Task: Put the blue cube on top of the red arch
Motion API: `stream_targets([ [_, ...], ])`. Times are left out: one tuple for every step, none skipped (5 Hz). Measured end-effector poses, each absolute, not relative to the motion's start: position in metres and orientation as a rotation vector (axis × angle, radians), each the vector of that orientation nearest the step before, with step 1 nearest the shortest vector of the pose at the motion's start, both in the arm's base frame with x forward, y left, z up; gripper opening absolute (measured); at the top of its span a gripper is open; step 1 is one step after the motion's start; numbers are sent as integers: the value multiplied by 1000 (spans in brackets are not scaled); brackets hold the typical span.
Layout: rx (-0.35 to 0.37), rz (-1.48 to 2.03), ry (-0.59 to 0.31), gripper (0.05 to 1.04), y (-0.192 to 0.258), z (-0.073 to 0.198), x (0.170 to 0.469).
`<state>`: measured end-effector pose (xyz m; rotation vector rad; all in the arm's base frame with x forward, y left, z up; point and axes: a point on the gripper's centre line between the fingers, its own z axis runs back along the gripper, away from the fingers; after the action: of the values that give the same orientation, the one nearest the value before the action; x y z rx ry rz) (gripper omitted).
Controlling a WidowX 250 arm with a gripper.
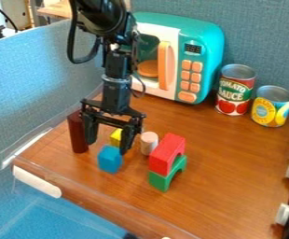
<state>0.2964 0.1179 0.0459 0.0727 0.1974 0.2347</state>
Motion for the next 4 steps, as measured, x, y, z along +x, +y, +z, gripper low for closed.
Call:
stream_targets([
  [76,227,230,1001,116,36,295],
  [75,239,234,1001,116,33,295],
  [71,248,250,1001,115,28,293],
  [62,252,247,940,114,26,294],
])
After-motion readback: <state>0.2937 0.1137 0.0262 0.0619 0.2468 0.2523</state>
